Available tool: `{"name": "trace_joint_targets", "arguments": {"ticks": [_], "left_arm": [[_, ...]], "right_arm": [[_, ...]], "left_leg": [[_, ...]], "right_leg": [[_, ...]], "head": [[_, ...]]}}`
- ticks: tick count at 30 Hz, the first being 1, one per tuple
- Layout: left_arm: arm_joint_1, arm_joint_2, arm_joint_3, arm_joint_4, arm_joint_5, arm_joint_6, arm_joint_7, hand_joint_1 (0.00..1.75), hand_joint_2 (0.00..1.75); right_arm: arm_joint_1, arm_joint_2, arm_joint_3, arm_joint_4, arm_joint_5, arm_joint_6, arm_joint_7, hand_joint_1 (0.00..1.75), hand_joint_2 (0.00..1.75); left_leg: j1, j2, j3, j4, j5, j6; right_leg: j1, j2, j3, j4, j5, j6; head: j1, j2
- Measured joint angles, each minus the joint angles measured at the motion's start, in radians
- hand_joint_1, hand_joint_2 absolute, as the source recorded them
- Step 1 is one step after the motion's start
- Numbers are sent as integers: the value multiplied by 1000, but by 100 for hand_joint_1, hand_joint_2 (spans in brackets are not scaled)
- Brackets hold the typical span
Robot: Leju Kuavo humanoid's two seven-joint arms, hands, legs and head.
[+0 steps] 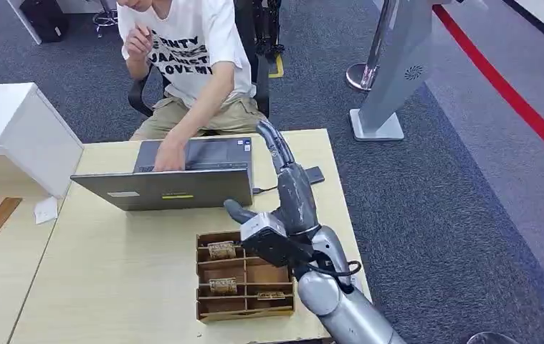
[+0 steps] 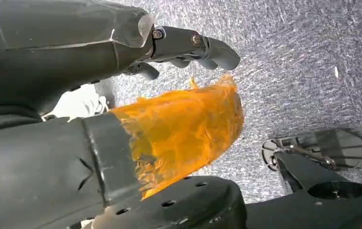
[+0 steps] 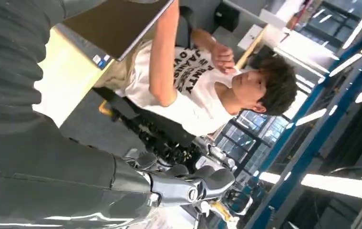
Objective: Pass the card to the sensor for recognition and then transmit it.
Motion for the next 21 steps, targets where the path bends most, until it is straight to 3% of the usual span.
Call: {"name": "trace_joint_targets", "arguments": {"ticks": [1,5,15,18,19,21], "left_arm": [[3,0,3,0,5,0,-1,0,0],[11,2,17,0,21,3,-5,0,0],[27,6,48,0,45,12,-11,0,0],[27,6,56,0,48,12,-12,0,0],[27,6,57,0,48,12,-15,0,0],[27,6,58,0,48,12,-19,0,0]], "right_arm": [[15,-2,-2,-18,-12,0,-6,143,175],[77,-18,-8,-84,-44,-2,-27,173,175],[208,-59,-16,-194,-10,-30,-65,175,175],[229,-70,-16,-200,65,-51,-64,164,175],[235,-74,-16,-200,98,-57,-61,140,175],[246,-84,-10,-198,156,-66,-54,115,175]], "left_leg": [[0,0,0,0,0,0],[0,0,0,0,0,0],[0,0,0,0,0,0],[0,0,0,0,0,0],[0,0,0,0,0,0],[0,0,0,0,0,0]], "right_leg": [[0,0,0,0,0,0],[0,0,0,0,0,0],[0,0,0,0,0,0],[0,0,0,0,0,0],[0,0,0,0,0,0],[0,0,0,0,0,0]], "head": [[0,0],[0,0],[0,0],[0,0],[0,0],[0,0]]}}
